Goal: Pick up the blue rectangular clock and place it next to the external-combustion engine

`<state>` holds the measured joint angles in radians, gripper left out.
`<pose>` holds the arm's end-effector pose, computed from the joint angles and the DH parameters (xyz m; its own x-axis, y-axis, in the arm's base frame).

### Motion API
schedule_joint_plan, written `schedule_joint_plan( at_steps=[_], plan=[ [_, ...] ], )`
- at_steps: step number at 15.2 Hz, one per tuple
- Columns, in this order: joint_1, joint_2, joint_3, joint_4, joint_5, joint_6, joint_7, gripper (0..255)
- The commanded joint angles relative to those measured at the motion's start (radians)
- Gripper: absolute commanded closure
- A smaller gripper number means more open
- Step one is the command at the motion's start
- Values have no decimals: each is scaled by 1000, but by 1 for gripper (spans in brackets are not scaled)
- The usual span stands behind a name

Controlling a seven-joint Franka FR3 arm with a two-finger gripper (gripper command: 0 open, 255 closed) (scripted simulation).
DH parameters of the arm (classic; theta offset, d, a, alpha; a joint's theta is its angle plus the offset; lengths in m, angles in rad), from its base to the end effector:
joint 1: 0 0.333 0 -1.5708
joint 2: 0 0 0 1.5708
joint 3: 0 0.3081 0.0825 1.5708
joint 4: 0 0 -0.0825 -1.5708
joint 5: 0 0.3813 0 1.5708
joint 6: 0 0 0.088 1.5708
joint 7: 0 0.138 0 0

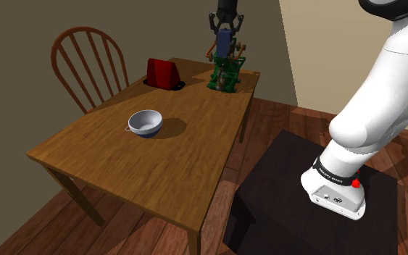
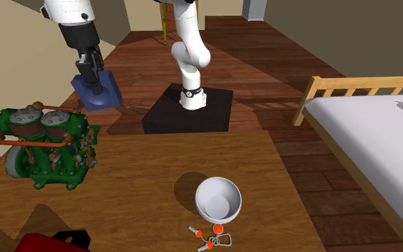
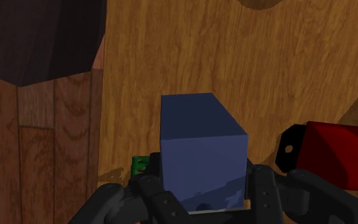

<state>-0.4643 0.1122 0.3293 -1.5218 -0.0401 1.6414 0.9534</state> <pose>0.5826 -0.0937 0.5541 0.4642 -0.8857 0.0109 -0.8856 -0.4643 -0.0087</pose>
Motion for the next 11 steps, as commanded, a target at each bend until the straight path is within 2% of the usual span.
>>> schedule_joint_plan(
  at_steps=[1,11],
  plan=[
    [-3,-9,-2,-42,3,34,-3,255],
    [-7,-19,-4,-189,6,171,-4,255]
  ],
)
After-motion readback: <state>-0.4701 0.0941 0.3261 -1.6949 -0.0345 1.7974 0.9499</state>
